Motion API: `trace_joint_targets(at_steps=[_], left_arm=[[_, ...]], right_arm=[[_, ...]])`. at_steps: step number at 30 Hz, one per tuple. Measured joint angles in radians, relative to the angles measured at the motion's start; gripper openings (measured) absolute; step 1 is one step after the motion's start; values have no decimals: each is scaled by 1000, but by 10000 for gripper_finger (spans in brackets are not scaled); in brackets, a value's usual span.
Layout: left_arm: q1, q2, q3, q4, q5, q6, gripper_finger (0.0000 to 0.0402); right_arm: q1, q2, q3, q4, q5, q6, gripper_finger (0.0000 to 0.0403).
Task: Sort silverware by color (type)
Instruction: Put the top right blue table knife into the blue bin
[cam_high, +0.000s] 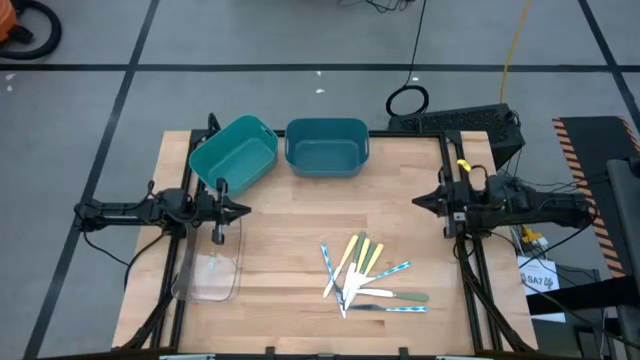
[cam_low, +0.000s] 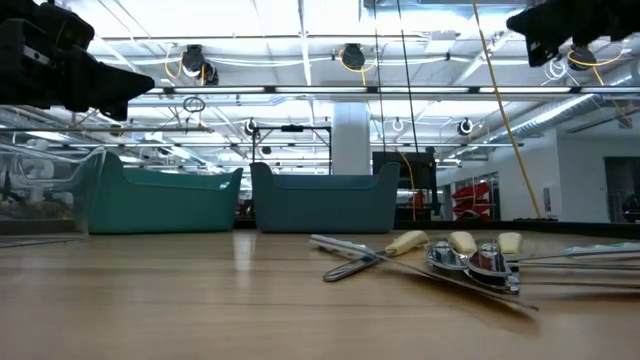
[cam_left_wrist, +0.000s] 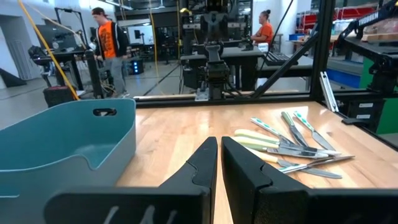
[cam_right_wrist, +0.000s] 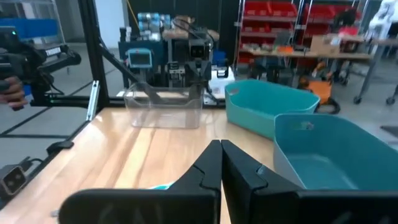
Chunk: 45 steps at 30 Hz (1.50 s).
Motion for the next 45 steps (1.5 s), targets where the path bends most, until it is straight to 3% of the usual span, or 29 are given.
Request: trace_joint_targets(at_steps=[18, 29, 37, 45], left_arm=[[0, 0, 0, 1, 1, -4, 30], [0, 0, 0, 28, -1, 42, 30], [0, 0, 7, 82, -23, 29, 30], [-2, 57, 144, -9, -59, -84, 30]], right_arm=[[0, 306, 313, -172, -2, 62, 0], [11, 434, 342, -351, -58, 266, 0], [132, 534, 342, -393, -55, 408, 0], [322, 642, 342, -434, 13, 592, 0]])
